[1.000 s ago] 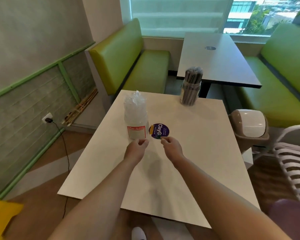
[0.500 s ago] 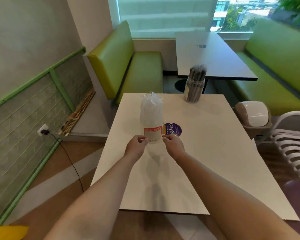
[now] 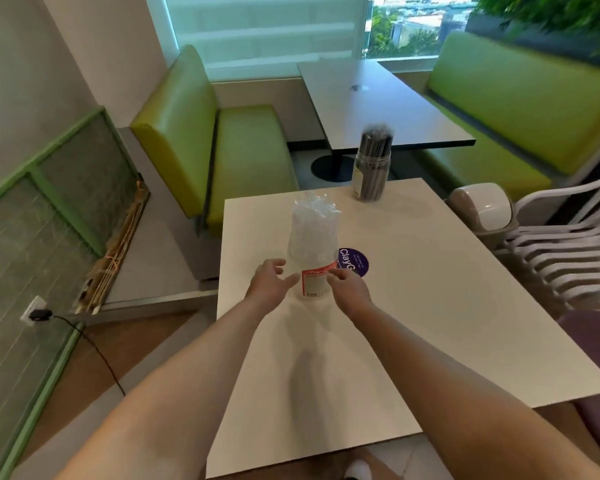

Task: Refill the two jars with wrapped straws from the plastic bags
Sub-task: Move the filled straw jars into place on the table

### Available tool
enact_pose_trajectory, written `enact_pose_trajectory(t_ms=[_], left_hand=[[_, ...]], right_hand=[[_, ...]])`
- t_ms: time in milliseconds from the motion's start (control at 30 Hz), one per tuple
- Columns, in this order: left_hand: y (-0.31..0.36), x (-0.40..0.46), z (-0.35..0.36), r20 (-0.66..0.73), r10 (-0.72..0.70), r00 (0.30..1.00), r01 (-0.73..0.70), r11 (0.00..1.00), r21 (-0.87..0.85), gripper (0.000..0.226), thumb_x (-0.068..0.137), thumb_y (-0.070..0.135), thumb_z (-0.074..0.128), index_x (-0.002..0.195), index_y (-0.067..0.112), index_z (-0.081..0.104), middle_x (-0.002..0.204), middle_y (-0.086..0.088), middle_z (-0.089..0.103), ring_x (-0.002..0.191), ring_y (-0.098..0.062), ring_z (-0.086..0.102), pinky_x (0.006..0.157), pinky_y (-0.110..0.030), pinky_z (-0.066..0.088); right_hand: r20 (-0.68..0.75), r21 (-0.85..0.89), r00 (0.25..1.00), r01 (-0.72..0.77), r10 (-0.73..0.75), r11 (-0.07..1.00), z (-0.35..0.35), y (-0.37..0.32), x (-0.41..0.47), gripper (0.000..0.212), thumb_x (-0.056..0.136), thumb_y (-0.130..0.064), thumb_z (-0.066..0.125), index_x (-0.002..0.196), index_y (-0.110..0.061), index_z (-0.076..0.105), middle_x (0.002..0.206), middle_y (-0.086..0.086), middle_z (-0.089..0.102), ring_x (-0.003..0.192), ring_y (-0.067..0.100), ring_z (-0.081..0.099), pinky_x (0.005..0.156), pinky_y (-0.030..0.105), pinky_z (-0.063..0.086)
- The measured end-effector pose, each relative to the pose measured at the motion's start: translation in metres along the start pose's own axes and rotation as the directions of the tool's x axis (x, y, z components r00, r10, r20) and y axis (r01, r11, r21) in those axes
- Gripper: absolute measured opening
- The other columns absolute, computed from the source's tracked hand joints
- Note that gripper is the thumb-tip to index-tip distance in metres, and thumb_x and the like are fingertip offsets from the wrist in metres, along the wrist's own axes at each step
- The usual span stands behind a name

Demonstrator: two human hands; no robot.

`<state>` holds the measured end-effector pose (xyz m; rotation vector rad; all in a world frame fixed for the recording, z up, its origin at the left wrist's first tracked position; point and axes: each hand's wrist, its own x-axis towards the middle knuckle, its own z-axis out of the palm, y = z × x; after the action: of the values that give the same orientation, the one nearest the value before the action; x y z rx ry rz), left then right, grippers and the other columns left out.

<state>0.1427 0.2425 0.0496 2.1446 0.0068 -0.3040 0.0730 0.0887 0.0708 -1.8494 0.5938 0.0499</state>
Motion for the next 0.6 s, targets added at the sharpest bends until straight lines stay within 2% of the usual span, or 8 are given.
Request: enact_pose_trajectory(t_ms=[133,233,300,367,433,500,600], left_hand=[[0.003,0.025,0.004,0.014,0.027,1.000,-0.026,0.998,-0.060,0.075,0.078,0.036,0.080,0.139,0.017,0.042,0.136,-0.005,0.048,0.115,-0.018,0.050,0.095,-0.035,0.046],[0.007,0.047,0.008,0.005,0.058,0.998,-0.057,0.996,-0.074,0.092,0.072,0.036,0.084,0.146,0.014,0.033,0.144,-0.007,0.036,0.129,-0.022,0.042,0.107,-0.040,0.040],[0.008,0.060,0.010,0.021,0.067,0.998,-0.065,0.994,-0.085,0.101,0.069,0.035,0.086,0.149,0.014,0.027,0.151,-0.007,0.028,0.138,-0.023,0.034,0.112,-0.041,0.035],[0.010,0.068,0.011,0.055,0.073,0.996,-0.066,0.992,-0.111,0.110,0.067,0.033,0.088,0.151,0.017,0.021,0.156,-0.006,0.022,0.143,-0.022,0.026,0.113,-0.039,0.031],[0.012,0.078,0.011,0.116,0.086,0.989,-0.068,0.986,-0.151,0.118,0.065,0.032,0.090,0.154,0.019,0.013,0.160,-0.002,0.018,0.146,-0.020,0.020,0.113,-0.037,0.028],[0.013,0.085,0.011,0.172,0.106,0.979,-0.072,0.978,-0.195,0.123,0.063,0.031,0.091,0.155,0.022,0.010,0.160,0.002,0.020,0.146,-0.017,0.022,0.112,-0.035,0.029],[0.014,0.090,0.011,0.166,0.132,0.977,-0.107,0.983,-0.152,0.118,0.060,0.031,0.093,0.152,0.027,0.020,0.148,0.003,0.031,0.138,-0.014,0.030,0.109,-0.034,0.034]], right_hand=[[-0.014,0.003,1.000,-0.001,0.001,1.000,0.003,-0.004,0.014,0.035,0.101,-0.021,0.044,0.133,-0.014,0.057,0.127,0.004,0.061,0.101,0.017,0.053,0.083,0.035,0.046],[-0.042,0.053,0.999,0.021,-0.019,0.998,0.005,-0.004,0.034,0.034,0.100,-0.017,0.045,0.132,-0.009,0.055,0.116,-0.001,0.060,0.101,0.014,0.052,0.083,0.026,0.040],[-0.043,0.073,0.999,0.036,-0.033,0.997,0.010,-0.008,0.043,0.039,0.098,-0.023,0.046,0.135,-0.012,0.052,0.125,0.000,0.058,0.108,0.014,0.054,0.089,0.028,0.043],[-0.055,0.087,0.997,0.052,-0.047,0.995,0.018,-0.003,0.053,0.056,0.091,-0.041,0.045,0.143,-0.021,0.044,0.142,0.001,0.048,0.126,0.018,0.048,0.103,0.038,0.043],[-0.071,0.139,0.997,0.048,-0.038,0.989,0.025,0.007,0.071,0.065,0.085,-0.054,0.044,0.145,-0.028,0.040,0.147,-0.002,0.043,0.133,0.017,0.043,0.109,0.046,0.040],[-0.081,0.178,0.996,0.044,-0.030,0.983,0.025,0.000,0.071,0.060,0.092,-0.051,0.044,0.147,-0.028,0.037,0.149,-0.003,0.040,0.136,0.017,0.040,0.111,0.046,0.037],[-0.087,0.198,0.995,0.057,-0.040,0.979,0.024,-0.005,0.074,0.053,0.098,-0.046,0.040,0.148,-0.030,0.036,0.150,-0.004,0.038,0.138,0.016,0.037,0.113,0.045,0.035]])
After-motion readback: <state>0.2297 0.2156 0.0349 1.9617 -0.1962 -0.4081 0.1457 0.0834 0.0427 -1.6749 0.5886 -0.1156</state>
